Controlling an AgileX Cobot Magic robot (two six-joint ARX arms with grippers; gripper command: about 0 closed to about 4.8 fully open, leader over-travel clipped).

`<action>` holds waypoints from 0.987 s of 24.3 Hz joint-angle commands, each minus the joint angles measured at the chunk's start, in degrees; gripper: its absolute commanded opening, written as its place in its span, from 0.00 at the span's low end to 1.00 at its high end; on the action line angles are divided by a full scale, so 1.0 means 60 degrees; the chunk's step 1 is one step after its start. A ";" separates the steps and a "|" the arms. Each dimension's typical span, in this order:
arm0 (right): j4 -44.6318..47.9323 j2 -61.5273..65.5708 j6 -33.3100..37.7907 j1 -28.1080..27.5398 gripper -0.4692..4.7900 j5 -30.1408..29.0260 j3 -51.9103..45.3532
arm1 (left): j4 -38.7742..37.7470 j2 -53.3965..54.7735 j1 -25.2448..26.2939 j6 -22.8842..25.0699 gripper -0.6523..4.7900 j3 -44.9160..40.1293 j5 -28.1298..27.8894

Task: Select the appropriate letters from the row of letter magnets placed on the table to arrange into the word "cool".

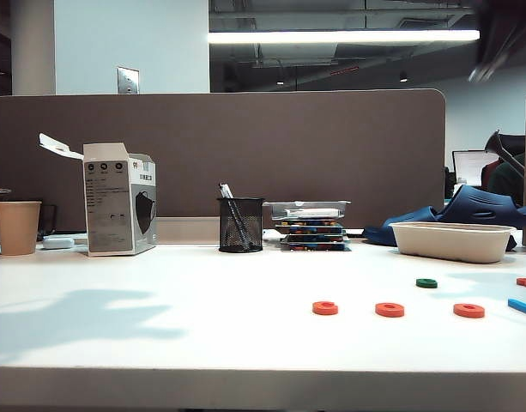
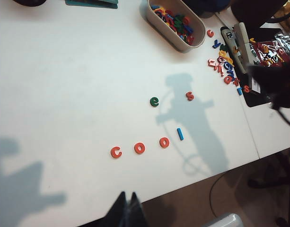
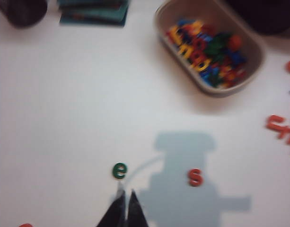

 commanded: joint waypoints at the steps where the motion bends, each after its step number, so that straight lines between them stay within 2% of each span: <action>1: -0.0572 -0.1078 -0.0543 -0.0892 0.08 -0.0011 -0.0084 | 0.0153 -0.0011 0.0007 0.0011 0.11 0.0033 -0.0018; 5: -0.0525 -0.2568 -0.0787 -0.2710 0.08 -0.0215 -0.0925 | 0.0142 0.0004 0.0007 0.0011 0.11 0.0033 -0.0022; 7: -0.0321 -0.3275 -0.0765 -0.3628 0.08 -0.1224 -0.1738 | 0.0423 0.0029 0.0007 0.0055 0.11 0.0033 -0.0142; 9: 0.0040 -0.3752 -0.0648 -0.4025 0.08 -0.1869 -0.2397 | 0.0834 0.0062 0.0007 0.0641 0.11 0.0033 -0.0503; 11: 0.0302 -0.4193 -0.0412 -0.4222 0.08 -0.2047 -0.3005 | 0.1395 0.0117 0.0022 0.1351 0.11 0.0033 -0.1377; 12: 0.0466 -0.4575 -0.0415 -0.4226 0.08 -0.2047 -0.3512 | 0.1891 0.0127 0.0175 0.2073 0.11 0.0033 -0.2248; 13: 0.0597 -0.4838 -0.0419 -0.4226 0.08 -0.2051 -0.3883 | 0.2299 0.0124 0.0597 0.2608 0.11 0.0040 -0.2404; 16: 0.0659 -0.5544 -0.0419 -0.4211 0.08 -0.2342 -0.4630 | 0.3027 0.0124 0.2211 0.3169 0.11 0.0040 -0.1872; 17: 0.0656 -0.5701 -0.0419 -0.4207 0.08 -0.2350 -0.4754 | 0.3111 0.0124 0.2568 0.3311 0.11 0.0040 -0.1774; 18: 0.0667 -0.5941 -0.0419 -0.4200 0.08 -0.2339 -0.4940 | 0.3198 0.0109 0.3370 0.3632 0.11 0.0040 -0.1494; 20: 0.0714 -0.6233 -0.0430 -0.4200 0.08 -0.2331 -0.5107 | 0.3206 0.0033 0.4328 0.4084 0.11 0.0040 -0.1366; 24: 0.1359 -0.6881 -0.0280 -0.4044 0.08 -0.2601 -0.5748 | 0.3202 -0.0350 0.5901 0.4732 0.11 0.0029 -0.1370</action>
